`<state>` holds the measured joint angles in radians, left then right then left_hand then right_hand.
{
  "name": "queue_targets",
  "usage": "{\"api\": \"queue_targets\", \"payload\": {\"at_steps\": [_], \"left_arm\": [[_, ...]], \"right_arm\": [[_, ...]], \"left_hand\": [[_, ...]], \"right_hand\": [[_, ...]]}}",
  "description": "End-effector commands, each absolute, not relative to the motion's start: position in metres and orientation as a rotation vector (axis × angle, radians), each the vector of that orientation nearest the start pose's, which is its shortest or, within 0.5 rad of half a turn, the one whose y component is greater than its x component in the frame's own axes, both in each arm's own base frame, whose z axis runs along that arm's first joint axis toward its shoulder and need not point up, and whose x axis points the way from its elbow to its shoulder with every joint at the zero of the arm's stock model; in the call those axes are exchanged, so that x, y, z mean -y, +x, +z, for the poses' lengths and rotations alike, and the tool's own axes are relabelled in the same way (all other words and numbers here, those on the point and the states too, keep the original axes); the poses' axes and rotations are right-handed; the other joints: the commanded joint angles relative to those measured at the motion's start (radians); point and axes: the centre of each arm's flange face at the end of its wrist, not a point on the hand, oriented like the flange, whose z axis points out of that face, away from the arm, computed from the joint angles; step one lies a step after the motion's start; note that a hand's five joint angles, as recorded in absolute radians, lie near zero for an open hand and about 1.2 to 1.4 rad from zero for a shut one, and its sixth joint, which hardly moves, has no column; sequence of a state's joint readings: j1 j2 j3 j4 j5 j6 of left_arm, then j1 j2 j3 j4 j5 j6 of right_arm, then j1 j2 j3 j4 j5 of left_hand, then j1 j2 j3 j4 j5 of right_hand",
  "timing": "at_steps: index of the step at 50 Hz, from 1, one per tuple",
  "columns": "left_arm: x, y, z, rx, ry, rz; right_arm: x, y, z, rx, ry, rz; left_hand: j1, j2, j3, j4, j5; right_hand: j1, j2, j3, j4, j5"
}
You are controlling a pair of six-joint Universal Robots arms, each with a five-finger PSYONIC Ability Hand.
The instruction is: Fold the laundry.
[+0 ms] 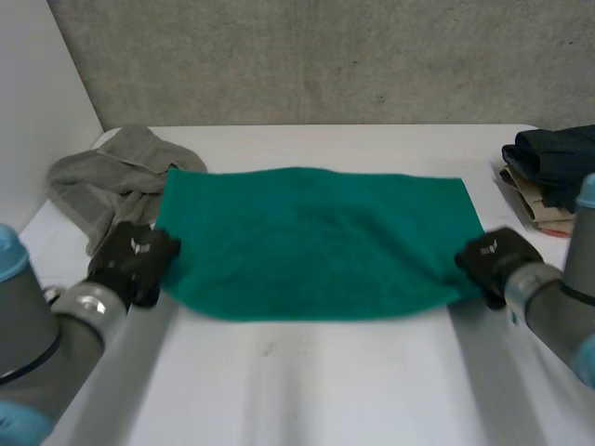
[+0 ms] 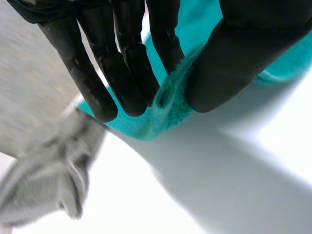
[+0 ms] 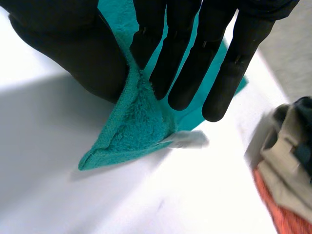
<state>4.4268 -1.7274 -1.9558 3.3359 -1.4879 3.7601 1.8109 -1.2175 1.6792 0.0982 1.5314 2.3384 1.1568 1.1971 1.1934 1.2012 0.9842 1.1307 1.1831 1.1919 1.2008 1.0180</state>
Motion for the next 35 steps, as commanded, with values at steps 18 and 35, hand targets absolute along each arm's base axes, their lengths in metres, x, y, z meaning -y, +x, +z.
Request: {"api": "queue_targets", "payload": {"at_steps": [18,35], "left_arm": [[0.283,-0.222,0.182,-1.891,1.201,-1.798],[0.393,-0.267,0.143,-1.771,1.087,-1.883]], "right_arm": [[0.316,0.187,0.175,-2.521,-1.663,-1.883],[0.424,0.236,0.136,-2.271,-1.583,-2.284]], "left_hand": [[0.239,0.199,0.203,0.195,0.238],[0.239,0.199,0.203,0.195,0.238]], "right_hand": [[0.266,0.213,0.204,0.195,0.204],[0.266,0.213,0.204,0.195,0.204]]}}
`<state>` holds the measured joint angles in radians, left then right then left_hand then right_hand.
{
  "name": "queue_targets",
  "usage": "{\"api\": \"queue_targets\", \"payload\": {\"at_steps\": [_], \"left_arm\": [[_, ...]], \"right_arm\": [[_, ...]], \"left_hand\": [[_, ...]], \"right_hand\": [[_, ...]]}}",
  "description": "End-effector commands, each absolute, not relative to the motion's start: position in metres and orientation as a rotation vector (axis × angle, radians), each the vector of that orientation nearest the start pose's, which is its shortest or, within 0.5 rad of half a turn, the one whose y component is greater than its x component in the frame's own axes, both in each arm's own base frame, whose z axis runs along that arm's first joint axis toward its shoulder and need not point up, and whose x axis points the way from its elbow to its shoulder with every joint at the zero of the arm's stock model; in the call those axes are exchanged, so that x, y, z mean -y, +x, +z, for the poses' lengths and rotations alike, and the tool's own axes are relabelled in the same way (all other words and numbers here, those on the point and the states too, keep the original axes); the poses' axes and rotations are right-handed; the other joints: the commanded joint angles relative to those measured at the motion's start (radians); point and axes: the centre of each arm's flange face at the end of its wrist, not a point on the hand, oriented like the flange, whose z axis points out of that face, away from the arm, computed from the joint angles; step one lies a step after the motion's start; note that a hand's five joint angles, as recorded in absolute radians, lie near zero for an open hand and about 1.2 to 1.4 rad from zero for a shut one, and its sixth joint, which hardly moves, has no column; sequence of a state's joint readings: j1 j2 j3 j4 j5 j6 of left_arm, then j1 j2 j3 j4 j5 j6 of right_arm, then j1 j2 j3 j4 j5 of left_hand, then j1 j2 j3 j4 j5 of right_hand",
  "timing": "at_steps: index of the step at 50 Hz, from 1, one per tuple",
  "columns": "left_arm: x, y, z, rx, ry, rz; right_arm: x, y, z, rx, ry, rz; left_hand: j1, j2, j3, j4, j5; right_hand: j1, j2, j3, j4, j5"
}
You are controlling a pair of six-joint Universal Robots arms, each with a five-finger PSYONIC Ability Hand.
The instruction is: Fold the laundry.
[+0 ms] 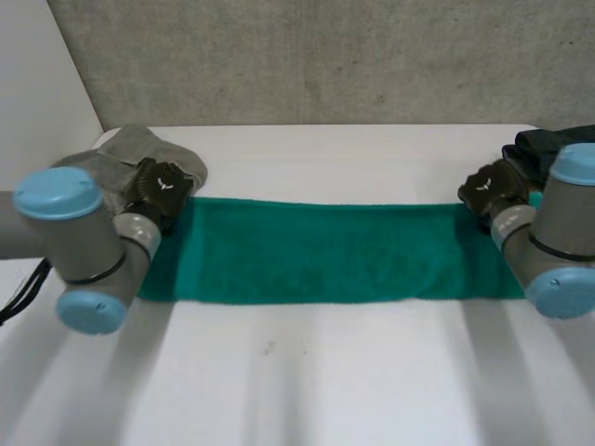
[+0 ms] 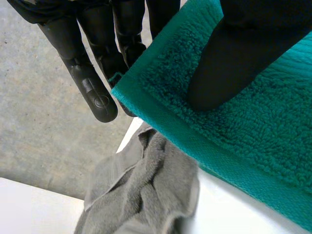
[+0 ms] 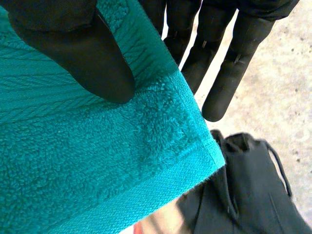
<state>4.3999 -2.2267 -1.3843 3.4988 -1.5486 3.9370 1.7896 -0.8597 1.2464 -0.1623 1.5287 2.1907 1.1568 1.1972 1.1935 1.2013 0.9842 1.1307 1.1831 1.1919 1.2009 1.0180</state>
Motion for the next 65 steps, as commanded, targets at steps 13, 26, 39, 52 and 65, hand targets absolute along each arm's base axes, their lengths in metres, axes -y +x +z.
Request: {"api": "queue_targets", "payload": {"at_steps": [13,26,39,52,65], "left_arm": [[0.388,-0.297,0.133,-1.762,1.138,-1.939],[0.343,-0.278,0.168,-1.889,1.079,-1.980],[0.321,-0.271,0.164,-1.980,1.066,-1.976],[0.319,-0.270,0.170,-1.968,1.060,-1.989],[0.306,-0.259,0.191,-1.944,1.026,-2.016]], "right_arm": [[0.437,0.236,0.146,-2.257,-1.391,-2.476],[0.365,0.176,0.176,-2.534,-1.056,-1.808],[0.362,0.143,0.139,-2.650,-0.919,-1.649],[0.378,0.130,0.125,-2.704,-0.878,-1.837],[0.388,0.092,0.167,-2.865,-1.388,-2.078]], "left_hand": [[-0.982,-1.023,-1.019,-1.027,-0.984],[-0.982,-1.023,-1.019,-1.027,-0.984],[-0.982,-1.023,-1.019,-1.027,-0.984],[-0.982,-1.023,-1.019,-1.027,-0.984],[-0.982,-1.023,-1.019,-1.027,-0.984]], "right_hand": [[-0.956,-1.009,-1.017,-1.026,-1.018],[-0.926,-0.978,-0.987,-0.996,-0.988],[-0.667,-0.719,-0.728,-0.737,-0.729],[0.266,0.213,0.204,0.195,0.204],[0.266,0.213,0.204,0.195,0.204]]}}
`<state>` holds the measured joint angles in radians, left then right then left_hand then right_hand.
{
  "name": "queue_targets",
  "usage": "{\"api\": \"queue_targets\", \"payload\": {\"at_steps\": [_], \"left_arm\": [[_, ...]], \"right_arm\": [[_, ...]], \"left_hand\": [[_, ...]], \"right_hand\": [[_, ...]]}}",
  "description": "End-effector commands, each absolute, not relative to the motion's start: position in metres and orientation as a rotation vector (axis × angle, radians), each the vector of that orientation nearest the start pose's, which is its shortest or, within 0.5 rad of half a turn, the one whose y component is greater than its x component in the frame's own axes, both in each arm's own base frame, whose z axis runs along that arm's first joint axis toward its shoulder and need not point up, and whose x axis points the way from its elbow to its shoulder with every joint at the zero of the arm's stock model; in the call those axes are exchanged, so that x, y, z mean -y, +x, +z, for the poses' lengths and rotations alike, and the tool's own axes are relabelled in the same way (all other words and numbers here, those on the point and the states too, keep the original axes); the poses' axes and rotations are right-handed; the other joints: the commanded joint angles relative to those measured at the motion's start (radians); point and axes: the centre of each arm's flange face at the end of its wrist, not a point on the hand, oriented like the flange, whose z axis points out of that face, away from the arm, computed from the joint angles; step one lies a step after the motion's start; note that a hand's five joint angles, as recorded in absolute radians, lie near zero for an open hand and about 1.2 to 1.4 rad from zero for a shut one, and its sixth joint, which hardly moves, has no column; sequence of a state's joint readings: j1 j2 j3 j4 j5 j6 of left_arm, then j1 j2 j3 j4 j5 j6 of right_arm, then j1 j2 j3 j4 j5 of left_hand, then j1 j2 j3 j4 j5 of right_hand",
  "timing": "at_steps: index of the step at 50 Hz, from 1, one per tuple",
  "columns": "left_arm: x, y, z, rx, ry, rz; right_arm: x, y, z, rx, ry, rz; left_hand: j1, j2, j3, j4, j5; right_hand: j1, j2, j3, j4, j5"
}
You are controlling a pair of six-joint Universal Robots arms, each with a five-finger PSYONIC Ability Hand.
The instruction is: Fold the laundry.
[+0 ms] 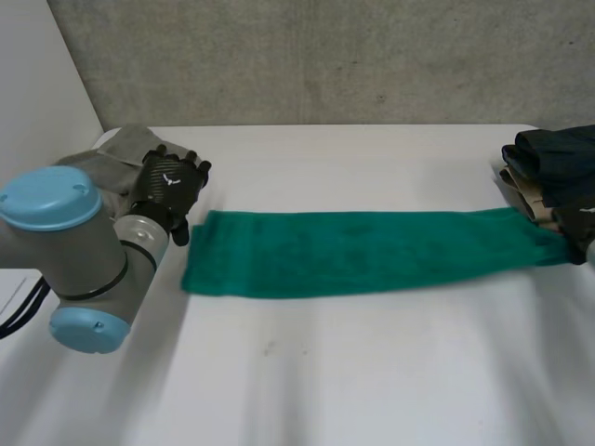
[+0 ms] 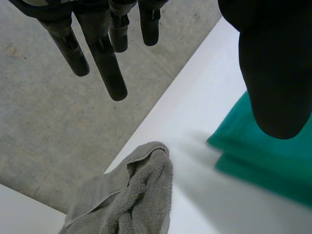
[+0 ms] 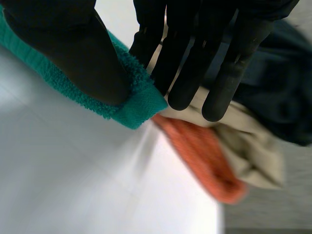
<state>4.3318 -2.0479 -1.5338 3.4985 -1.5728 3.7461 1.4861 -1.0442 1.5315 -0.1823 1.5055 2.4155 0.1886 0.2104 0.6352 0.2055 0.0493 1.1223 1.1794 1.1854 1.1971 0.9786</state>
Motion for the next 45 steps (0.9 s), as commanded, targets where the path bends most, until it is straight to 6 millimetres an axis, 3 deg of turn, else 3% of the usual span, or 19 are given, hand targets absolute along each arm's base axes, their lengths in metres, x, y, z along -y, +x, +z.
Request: {"api": "queue_targets", "payload": {"at_steps": [1,3,5,6,9,10,13,14,17,19,22,28,29,31,32,35,38,43,45], "left_arm": [[0.306,-0.257,0.191,-1.946,1.023,-2.013],[0.306,-0.253,0.193,-1.945,1.009,-2.010],[0.307,-0.246,0.195,-1.947,0.987,-2.004],[0.308,-0.244,0.196,-1.947,0.982,-2.001],[0.309,-0.236,0.200,-1.946,0.958,-2.005],[0.309,-0.235,0.202,-1.946,0.954,-2.009],[0.309,-0.229,0.208,-1.958,0.908,-2.032],[0.310,-0.228,0.208,-1.966,0.894,-2.036],[0.308,-0.222,0.210,-1.995,0.849,-2.051],[0.306,-0.220,0.210,-2.013,0.832,-2.055],[0.305,-0.220,0.207,-2.029,0.831,-2.048],[0.302,-0.219,0.203,-2.044,0.837,-2.035],[0.302,-0.220,0.202,-2.046,0.840,-2.034],[0.302,-0.222,0.202,-2.045,0.845,-2.037],[0.301,-0.222,0.202,-2.046,0.849,-2.038],[0.302,-0.224,0.204,-2.039,0.850,-2.046],[0.302,-0.226,0.206,-2.030,0.855,-2.060],[0.301,-0.231,0.211,-2.014,0.864,-2.085],[0.300,-0.235,0.212,-2.009,0.875,-2.096]], "right_arm": [[0.391,0.090,0.169,-2.879,-1.419,-2.095],[0.393,0.101,0.174,-2.828,-1.505,-2.153],[0.389,0.127,0.179,-2.684,-1.564,-2.229],[0.380,0.167,0.185,-2.460,-1.655,-2.309],[0.364,0.220,0.194,-2.117,-1.753,-2.414],[0.350,0.252,0.200,-1.894,-1.791,-2.464],[0.328,0.291,0.205,-1.602,-1.831,-2.497],[0.315,0.314,0.207,-1.431,-1.843,-2.507],[0.290,0.351,0.197,-1.207,-1.883,-2.451],[0.253,0.393,0.178,-0.978,-1.929,-2.339],[0.222,0.426,0.153,-0.841,-1.949,-2.226],[0.209,0.438,0.108,-0.876,-1.997,-2.079],[0.208,0.439,0.106,-0.887,-2.001,-2.067],[0.209,0.439,0.109,-0.896,-1.995,-2.079],[0.213,0.437,0.117,-0.937,-1.983,-2.110],[0.219,0.432,0.133,-1.058,-1.928,-2.163],[0.227,0.416,0.151,-1.305,-1.757,-2.170],[0.224,0.388,0.175,-1.567,-1.452,-2.027],[0.232,0.367,0.182,-1.715,-1.333,-1.933]], "left_hand": [[-0.014,-0.036,-0.461,-0.031,-0.049],[-0.014,-0.036,-0.461,-0.031,-0.049],[-0.014,-0.036,-0.461,-0.031,-0.049],[-0.014,-0.036,-0.461,-0.031,-0.049],[-0.014,-0.036,-0.461,-0.031,-0.049],[-0.014,-0.036,-0.461,-0.031,-0.049],[-0.014,-0.036,-0.461,-0.031,-0.049],[-0.014,-0.036,-0.461,-0.031,-0.049],[-0.014,-0.036,-0.461,-0.031,-0.049],[-0.014,-0.036,-0.461,-0.031,-0.049],[-0.014,-0.036,-0.461,-0.031,-0.049],[-0.014,-0.036,-0.461,-0.031,-0.049],[-0.014,-0.036,-0.461,-0.031,-0.049],[-0.014,-0.036,-0.461,-0.031,-0.049],[-0.014,-0.036,-0.461,-0.031,-0.049],[-0.014,-0.036,-0.461,-0.031,-0.049],[-0.014,-0.036,-0.461,-0.031,-0.049],[-0.014,-0.036,-0.461,-0.031,-0.049],[-0.014,-0.036,-0.461,-0.031,-0.049]], "right_hand": [[0.274,0.217,0.211,0.199,0.243],[0.274,0.217,0.211,0.199,0.243],[0.274,0.217,0.211,0.199,0.243],[0.274,0.217,0.211,0.199,0.243],[0.274,0.217,0.211,0.199,0.243],[0.274,0.217,0.211,0.199,0.243],[0.274,0.217,0.211,0.199,0.243],[0.274,0.217,0.211,0.199,0.243],[0.274,0.217,0.211,0.199,0.243],[0.274,0.217,0.211,0.199,0.243],[0.274,0.217,0.211,0.199,0.243],[0.274,0.217,0.211,0.199,0.243],[0.138,0.081,0.075,0.064,0.108],[-0.427,-0.484,-0.490,-0.501,-0.457],[-0.948,-1.005,-1.011,-1.023,-0.979],[-0.948,-1.005,-1.011,-1.023,-0.979],[-0.948,-1.005,-1.011,-1.023,-0.979],[-0.948,-1.005,-1.011,-1.023,-0.979],[-0.948,-1.005,-1.011,-1.023,-0.979]]}}
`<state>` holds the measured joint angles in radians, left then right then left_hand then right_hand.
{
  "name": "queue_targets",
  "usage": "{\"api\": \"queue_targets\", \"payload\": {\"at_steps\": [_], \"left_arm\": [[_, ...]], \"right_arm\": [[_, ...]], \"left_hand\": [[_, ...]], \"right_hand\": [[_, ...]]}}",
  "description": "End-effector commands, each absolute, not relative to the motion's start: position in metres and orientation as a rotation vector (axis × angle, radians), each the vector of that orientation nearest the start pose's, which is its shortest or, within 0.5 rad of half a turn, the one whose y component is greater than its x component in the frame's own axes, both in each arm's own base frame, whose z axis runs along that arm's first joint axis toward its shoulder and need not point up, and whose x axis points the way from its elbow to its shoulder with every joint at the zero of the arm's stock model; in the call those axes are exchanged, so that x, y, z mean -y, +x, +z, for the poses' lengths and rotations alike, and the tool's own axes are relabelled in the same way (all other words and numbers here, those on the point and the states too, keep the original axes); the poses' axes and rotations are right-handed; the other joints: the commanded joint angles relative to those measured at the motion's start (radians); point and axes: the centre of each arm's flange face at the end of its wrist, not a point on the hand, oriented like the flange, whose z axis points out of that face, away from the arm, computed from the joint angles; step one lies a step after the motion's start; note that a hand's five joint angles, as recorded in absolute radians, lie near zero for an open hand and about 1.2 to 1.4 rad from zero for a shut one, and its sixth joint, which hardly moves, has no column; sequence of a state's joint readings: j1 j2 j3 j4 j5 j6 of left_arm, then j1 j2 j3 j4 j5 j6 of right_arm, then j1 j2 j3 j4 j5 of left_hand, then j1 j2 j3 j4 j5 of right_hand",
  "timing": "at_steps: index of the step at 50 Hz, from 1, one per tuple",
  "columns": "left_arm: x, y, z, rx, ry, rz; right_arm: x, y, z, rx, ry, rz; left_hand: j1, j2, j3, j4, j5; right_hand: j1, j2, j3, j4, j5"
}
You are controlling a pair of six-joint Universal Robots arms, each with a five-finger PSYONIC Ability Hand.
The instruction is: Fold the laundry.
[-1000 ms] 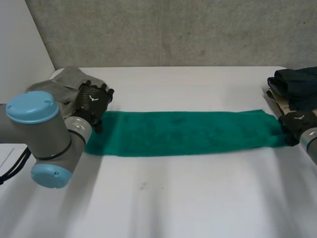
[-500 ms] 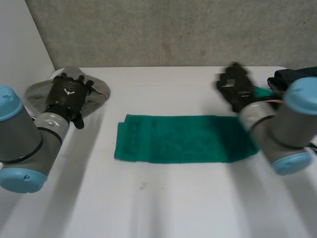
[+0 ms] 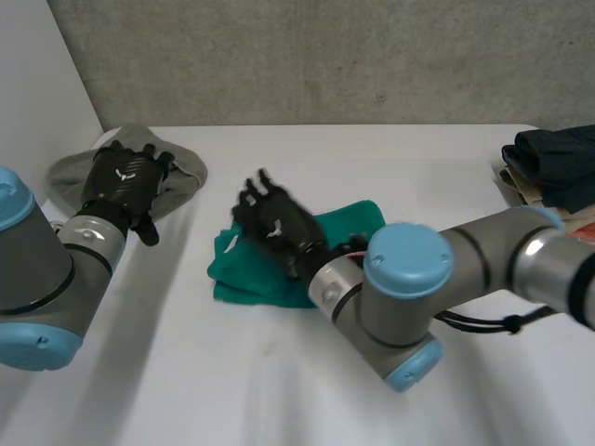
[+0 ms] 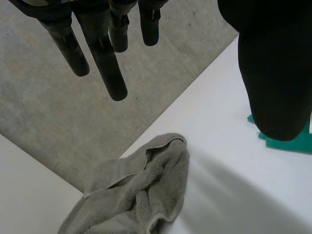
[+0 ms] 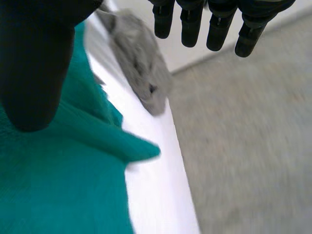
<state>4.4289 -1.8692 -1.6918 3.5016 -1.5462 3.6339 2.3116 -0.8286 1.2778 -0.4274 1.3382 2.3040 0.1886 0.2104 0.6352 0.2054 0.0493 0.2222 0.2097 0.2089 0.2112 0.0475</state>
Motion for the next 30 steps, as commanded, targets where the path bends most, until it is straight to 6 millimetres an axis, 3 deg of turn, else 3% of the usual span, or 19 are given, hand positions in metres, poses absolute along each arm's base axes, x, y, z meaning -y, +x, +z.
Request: {"api": "queue_targets", "payload": {"at_steps": [1,5,10,14,19,23,30], "left_arm": [[0.298,-0.237,0.213,-2.007,0.881,-2.100],[0.292,-0.246,0.212,-2.006,0.918,-2.116],[0.282,-0.272,0.200,-2.022,1.078,-2.176],[0.276,-0.299,0.188,-2.018,1.237,-2.240],[0.292,-0.318,0.163,-2.045,1.268,-2.211],[0.304,-0.324,0.154,-2.046,1.222,-2.192],[0.309,-0.311,0.133,-2.113,1.086,-2.018]], "right_arm": [[0.237,0.358,0.181,-1.773,-1.301,-1.900],[0.250,0.326,0.157,-2.004,-1.253,-1.744],[0.264,0.295,0.136,-2.129,-1.282,-1.740],[0.271,0.286,0.132,-2.151,-1.250,-1.795],[0.270,0.283,0.128,-2.178,-1.225,-1.820],[0.272,0.283,0.128,-2.178,-1.210,-1.849],[0.270,0.285,0.122,-2.172,-1.218,-1.837]], "left_hand": [[-0.014,-0.036,-0.461,-0.031,-0.049],[-0.014,-0.036,-0.461,-0.031,-0.049],[-0.014,-0.036,-0.461,-0.031,-0.049],[-0.010,-0.032,-0.457,-0.027,-0.046],[-0.002,-0.023,-0.448,-0.018,-0.037],[0.013,-0.009,-0.433,-0.004,-0.022],[0.016,-0.006,-0.430,-0.001,-0.019]], "right_hand": [[-0.048,-0.035,-0.034,-0.037,-0.048],[-0.048,-0.035,-0.034,-0.037,-0.048],[-0.048,-0.035,-0.034,-0.037,-0.048],[-0.048,-0.035,-0.034,-0.037,-0.048],[0.086,0.098,0.099,0.097,0.086],[0.145,0.157,0.158,0.156,0.145],[0.332,0.345,0.345,0.343,0.332]]}}
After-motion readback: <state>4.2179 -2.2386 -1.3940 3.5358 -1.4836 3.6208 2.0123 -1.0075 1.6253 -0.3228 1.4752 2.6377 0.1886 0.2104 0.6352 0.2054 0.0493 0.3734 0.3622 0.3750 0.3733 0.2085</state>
